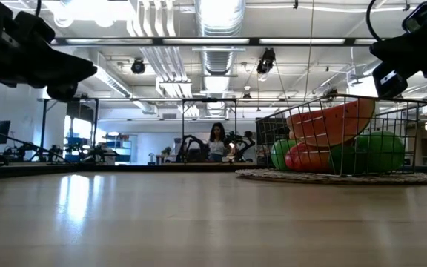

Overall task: Build produce basket
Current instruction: Return to Home Position

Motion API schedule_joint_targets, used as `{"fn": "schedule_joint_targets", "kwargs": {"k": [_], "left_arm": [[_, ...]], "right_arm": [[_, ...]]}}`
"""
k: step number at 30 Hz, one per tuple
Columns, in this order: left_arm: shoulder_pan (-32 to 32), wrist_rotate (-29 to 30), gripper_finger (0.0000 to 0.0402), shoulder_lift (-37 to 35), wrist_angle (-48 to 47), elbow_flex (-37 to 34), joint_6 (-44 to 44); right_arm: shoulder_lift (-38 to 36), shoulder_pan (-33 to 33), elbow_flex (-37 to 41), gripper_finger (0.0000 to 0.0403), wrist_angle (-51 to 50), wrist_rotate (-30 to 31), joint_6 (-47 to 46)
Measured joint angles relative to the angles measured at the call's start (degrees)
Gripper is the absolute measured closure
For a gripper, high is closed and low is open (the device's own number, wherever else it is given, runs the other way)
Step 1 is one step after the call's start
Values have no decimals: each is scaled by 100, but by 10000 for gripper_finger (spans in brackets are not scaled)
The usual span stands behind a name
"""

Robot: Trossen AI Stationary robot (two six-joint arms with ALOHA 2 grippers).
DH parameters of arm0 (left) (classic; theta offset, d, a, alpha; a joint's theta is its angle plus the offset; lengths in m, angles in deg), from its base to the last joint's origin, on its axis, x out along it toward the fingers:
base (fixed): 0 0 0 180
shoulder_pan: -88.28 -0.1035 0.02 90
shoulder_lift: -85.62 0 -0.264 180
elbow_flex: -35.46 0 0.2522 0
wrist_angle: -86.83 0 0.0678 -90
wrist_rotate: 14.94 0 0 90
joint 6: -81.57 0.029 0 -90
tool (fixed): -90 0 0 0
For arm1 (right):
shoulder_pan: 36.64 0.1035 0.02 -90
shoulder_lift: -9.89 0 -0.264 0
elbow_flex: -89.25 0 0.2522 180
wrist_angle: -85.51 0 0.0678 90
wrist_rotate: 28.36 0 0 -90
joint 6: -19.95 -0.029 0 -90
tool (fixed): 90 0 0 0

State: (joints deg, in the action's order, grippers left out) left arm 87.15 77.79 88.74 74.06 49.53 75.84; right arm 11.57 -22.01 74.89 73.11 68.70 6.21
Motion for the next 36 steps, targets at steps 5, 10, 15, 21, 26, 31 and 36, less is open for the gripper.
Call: {"fn": "schedule_joint_targets", "kwargs": {"k": [5,10,15,21,26,31,36], "left_arm": [[0,-133,393,3,2,-2,-129],[0,-143,391,-32,27,-4,-136],[0,-145,391,9,44,-6,-145],[0,-145,391,9,48,-7,-147],[0,-54,391,15,80,-7,-147],[0,-47,391,25,92,-7,-140],[0,-42,391,23,95,-7,-140]], "right_arm": [[0,0,0,394,10,41,75],[-2,0,2,394,38,41,252],[-51,-102,2,394,98,438,854],[-160,-746,2,394,75,236,1231],[-157,-1311,3,394,-15,-589,1179],[-112,-1362,4,394,-41,-1010,1163],[-79,-1340,4,394,-41,-968,1185]]}}
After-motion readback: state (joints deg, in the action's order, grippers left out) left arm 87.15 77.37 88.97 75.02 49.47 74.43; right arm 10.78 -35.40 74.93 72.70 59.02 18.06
